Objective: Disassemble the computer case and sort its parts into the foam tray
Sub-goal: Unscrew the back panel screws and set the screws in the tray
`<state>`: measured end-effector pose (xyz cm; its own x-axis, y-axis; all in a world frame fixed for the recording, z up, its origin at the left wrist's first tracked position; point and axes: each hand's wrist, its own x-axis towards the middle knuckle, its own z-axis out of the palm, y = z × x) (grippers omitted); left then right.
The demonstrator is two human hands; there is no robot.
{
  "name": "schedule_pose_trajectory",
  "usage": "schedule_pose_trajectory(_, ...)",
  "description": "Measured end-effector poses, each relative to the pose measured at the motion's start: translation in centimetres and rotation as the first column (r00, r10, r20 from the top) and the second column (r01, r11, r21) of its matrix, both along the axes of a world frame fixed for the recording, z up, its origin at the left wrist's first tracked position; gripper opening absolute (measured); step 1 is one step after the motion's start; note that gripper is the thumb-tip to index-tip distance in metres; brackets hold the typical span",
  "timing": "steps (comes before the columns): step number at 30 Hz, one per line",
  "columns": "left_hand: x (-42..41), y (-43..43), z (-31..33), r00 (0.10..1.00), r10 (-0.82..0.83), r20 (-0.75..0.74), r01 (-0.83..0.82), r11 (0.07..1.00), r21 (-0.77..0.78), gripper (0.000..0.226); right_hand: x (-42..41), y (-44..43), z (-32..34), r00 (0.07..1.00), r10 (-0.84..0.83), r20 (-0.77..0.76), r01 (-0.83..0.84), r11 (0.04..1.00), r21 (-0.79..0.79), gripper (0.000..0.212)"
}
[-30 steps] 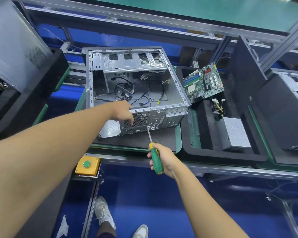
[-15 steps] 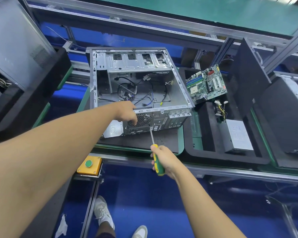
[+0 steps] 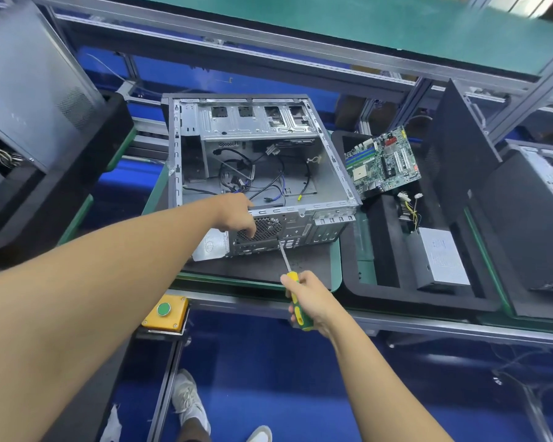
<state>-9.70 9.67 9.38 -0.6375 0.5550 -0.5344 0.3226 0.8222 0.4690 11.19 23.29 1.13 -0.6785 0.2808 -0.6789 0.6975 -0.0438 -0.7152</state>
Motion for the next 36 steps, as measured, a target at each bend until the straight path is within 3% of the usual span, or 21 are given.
schedule_pose_trajectory(3,0.1,0.0,0.1,1.0,-0.001,0.005,0.001,1.0,-0.002,0.052,-0.2,0.0,0.3,0.998,-0.06,0.012,0.061,0.985,-0.163,0.028)
schedule_pose_trajectory(8,0.1,0.0,0.1,1.0,0.0,0.006,0.0,1.0,-0.009,0.047,0.3,0.0,-0.3,0.995,0.019,-0.095,-0.017,0.999,0.027,0.012)
schedule_pose_trajectory(12,0.1,0.0,0.2,1.0,-0.003,0.011,0.003,1.0,-0.008,0.053,0.2,-0.2,-0.6,0.991,-0.021,-0.131,0.023,1.0,0.012,0.025)
schedule_pose_trajectory(16,0.2,-0.1,0.4,0.999,-0.046,0.001,0.046,0.999,-0.021,0.047,0.1,-0.2,-0.4,0.998,-0.027,-0.056,0.03,0.999,0.044,0.027)
schedule_pose_trajectory(17,0.2,-0.2,0.5,0.998,-0.062,-0.017,0.062,0.998,-0.017,0.041,0.0,-0.1,-0.4,0.998,-0.046,-0.037,0.047,0.999,0.022,0.027)
schedule_pose_trajectory(20,0.4,-0.3,0.6,0.993,-0.104,-0.065,0.105,0.994,0.013,0.053,-0.3,-0.1,-0.1,0.992,-0.127,-0.002,0.126,0.988,-0.087,0.025)
schedule_pose_trajectory(26,0.2,-0.3,0.3,0.983,-0.134,-0.13,0.139,0.99,0.031,0.026,0.2,-0.1,-0.5,0.986,-0.124,-0.108,0.116,0.99,-0.083,0.023)
schedule_pose_trajectory(31,0.7,-0.6,0.2,0.958,-0.141,-0.25,0.144,0.99,-0.005,0.022,0.3,0.0,-0.4,0.983,-0.084,-0.162,0.085,0.996,-0.003,0.021)
schedule_pose_trajectory(36,1.2,-0.5,0.6,0.949,-0.135,-0.283,0.124,0.991,-0.057,0.024,-0.1,-0.3,0.2,0.998,-0.017,-0.056,0.018,1.0,0.016,0.021)
